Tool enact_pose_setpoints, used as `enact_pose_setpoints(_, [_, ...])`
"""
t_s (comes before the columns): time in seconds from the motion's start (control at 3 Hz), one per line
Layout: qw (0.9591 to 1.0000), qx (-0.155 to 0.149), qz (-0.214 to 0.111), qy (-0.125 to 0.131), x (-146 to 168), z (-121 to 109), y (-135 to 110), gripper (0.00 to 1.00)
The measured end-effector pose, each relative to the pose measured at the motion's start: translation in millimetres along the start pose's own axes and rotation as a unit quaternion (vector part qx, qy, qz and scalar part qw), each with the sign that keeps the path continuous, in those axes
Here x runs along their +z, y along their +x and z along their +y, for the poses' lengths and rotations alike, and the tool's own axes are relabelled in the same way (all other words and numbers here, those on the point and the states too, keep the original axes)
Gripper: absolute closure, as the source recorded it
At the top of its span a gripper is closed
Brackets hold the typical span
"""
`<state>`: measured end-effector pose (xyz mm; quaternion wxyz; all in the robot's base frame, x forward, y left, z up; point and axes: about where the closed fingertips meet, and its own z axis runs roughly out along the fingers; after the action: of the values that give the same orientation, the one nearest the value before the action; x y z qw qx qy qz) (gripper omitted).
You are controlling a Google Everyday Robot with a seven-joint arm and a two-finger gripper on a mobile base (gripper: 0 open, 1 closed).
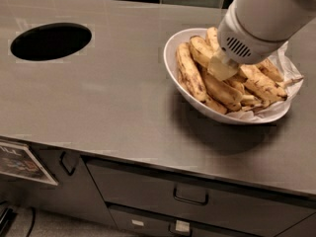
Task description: Pick banana from white bowl
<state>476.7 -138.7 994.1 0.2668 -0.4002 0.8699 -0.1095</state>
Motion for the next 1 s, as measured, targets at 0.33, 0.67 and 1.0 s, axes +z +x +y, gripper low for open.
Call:
enact_pose_setpoints(0.33, [0.9985,0.002,-0.055,0.008,-34.4,-15.5,-5.6,1.00])
enact_pose_setpoints(0.67, [0.9932,0.000,-0.116,0.005,-65.1,-27.8,-11.9,1.00])
enact_pose_setpoints(1.0, [0.9866,-0.003,-0.163,-0.007,-84.6,-33.4,-16.6,1.00])
